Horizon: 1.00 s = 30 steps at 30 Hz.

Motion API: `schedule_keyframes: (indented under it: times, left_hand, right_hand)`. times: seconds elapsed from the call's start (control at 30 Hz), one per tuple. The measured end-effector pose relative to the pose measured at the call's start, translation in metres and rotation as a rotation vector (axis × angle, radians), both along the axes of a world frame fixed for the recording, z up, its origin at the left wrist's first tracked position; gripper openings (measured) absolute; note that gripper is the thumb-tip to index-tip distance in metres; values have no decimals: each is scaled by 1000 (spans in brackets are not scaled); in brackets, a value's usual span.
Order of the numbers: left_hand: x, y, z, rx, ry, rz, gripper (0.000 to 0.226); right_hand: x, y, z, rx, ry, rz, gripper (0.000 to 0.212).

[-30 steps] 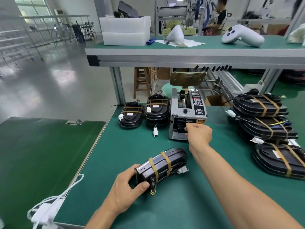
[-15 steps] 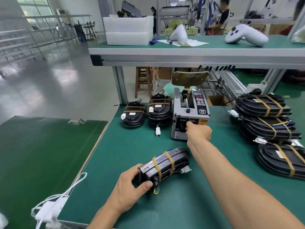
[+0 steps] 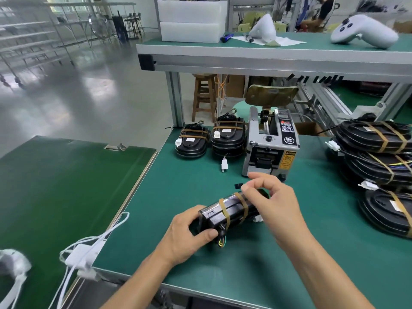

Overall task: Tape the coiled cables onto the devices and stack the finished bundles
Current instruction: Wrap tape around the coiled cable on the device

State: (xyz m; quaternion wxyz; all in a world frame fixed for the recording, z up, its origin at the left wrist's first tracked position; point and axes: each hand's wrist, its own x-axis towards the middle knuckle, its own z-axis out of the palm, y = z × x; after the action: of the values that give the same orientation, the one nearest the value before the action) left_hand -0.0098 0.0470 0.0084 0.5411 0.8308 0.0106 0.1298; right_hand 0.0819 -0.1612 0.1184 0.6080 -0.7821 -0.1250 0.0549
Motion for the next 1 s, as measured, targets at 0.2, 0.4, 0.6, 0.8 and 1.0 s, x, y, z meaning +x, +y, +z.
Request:
schedule_keyframes:
  times: [0.2, 0.4, 0.6, 0.8, 1.0]
  left_hand:
    - [-1, -1, 2, 19, -2, 9, 68]
    - [-1, -1, 1, 41, -20, 14, 67]
    - [-1, -1, 1, 44, -15, 14, 66]
    - [0, 0, -2, 40, -19, 10, 58]
    - [1, 0, -3, 43, -19, 3, 58]
  right_hand:
    - [-40, 16, -8, -153, -78, 89, 16]
    - [-46, 20, -11, -187, -71, 107, 17]
    - [-46, 18, -11, -220, -63, 145, 11]
    - [-47, 19, -9, -254, -64, 135, 14]
    - [-49, 21, -9, -286, -70, 115, 11]
